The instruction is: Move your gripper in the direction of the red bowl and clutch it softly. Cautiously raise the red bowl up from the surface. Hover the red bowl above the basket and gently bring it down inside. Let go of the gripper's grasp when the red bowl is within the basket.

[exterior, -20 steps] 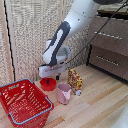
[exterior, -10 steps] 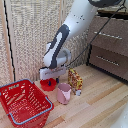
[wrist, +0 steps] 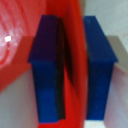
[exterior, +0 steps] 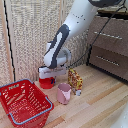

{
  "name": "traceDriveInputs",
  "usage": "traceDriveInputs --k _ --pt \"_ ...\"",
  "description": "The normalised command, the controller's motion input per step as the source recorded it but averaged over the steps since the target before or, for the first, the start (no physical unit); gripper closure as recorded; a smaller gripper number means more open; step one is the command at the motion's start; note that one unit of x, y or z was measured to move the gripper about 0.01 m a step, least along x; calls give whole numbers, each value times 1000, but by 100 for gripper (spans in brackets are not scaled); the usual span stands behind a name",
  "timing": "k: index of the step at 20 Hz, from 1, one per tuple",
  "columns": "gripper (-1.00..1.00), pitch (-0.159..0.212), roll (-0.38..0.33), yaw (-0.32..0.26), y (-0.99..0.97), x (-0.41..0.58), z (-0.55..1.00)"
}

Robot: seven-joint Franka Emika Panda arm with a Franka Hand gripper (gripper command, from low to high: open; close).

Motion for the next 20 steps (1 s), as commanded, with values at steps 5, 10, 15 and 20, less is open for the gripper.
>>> traceDriveInputs --k 5,10,15,20 --pt "100 80 23 -13 23 47 569" --pt "100 130 30 3 0 103 816" --pt "100 123 38 10 0 126 868" --pt "100 117 33 10 61 9 879"
